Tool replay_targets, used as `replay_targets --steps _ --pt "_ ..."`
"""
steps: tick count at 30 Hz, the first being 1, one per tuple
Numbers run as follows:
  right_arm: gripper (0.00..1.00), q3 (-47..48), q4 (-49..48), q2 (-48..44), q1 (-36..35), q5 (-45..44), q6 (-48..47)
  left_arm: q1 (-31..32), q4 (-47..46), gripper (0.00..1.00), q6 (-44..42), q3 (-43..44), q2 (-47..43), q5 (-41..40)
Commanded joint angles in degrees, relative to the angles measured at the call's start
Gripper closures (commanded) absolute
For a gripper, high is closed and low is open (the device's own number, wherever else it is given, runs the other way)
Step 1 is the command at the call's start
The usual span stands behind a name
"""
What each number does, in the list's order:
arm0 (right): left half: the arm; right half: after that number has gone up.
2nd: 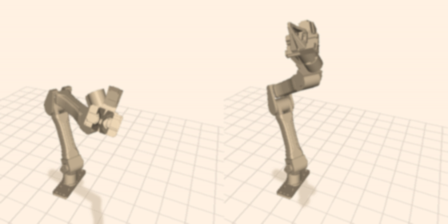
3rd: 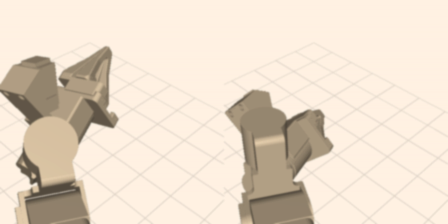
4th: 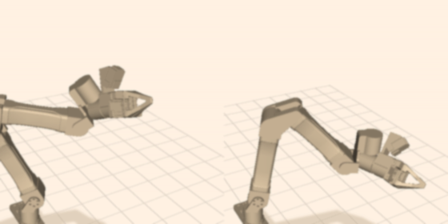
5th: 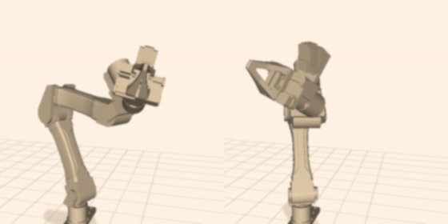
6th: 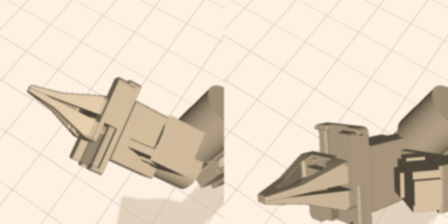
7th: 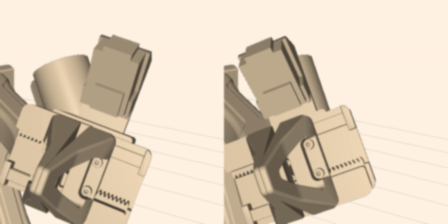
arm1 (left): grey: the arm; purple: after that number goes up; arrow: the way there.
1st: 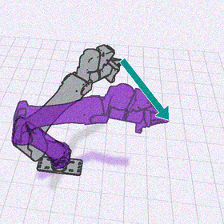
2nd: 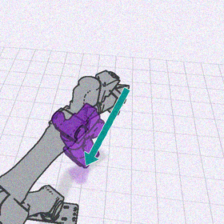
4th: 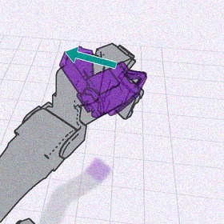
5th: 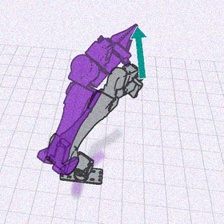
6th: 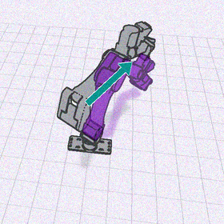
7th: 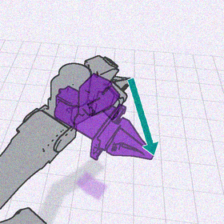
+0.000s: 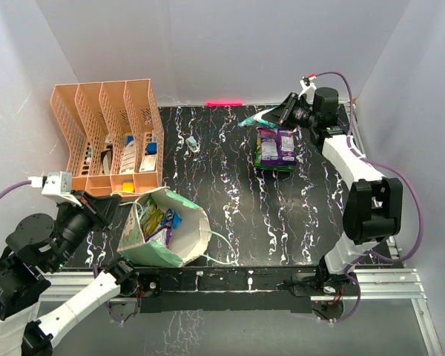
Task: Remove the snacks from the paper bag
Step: Place the snack at the center of the board.
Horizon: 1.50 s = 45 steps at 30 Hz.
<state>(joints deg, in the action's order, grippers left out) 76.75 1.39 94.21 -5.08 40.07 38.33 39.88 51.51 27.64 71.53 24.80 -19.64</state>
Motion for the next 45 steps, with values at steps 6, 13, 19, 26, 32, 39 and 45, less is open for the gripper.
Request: replay_targets --steps 6,13,19,26,32,39,45 --pt "0.93 0.7 -13.7 3.0 0.2 -18.3 0.8 0.3 0.1 1.00 -1.1 0.3 -0.7 -1.4" --pt "0.93 -5.7 -21.2 4.4 -2.1 -25.3 -2.8 0.4 0.4 1.00 -1.1 0.2 -0.8 -1.4" --pt "0.93 -15.0 -28.2 3.5 -5.2 -33.5 -4.5 0.7 0.9 1.00 -1.1 0.5 -0.9 -1.9" --pt "0.93 -22.2 -33.9 3.1 -6.2 -36.6 -3.5 0.8 1.2 1.00 -0.8 0.7 -1.1 -2.1" --pt "0.92 -25.9 -33.8 2.5 -5.9 -41.4 -1.1 0.9 1.2 1.00 -0.6 0.9 -0.9 -1.8" --pt "0.87 -29.1 -33.6 1.7 -5.4 -39.7 1.7 1.0 1.6 1.00 -0.5 1.3 -0.8 -1.8" --pt "0.87 -32.2 -34.2 -0.1 -3.0 -38.2 4.8 1.0 1.5 1.00 -0.4 1.2 -0.6 -1.6"
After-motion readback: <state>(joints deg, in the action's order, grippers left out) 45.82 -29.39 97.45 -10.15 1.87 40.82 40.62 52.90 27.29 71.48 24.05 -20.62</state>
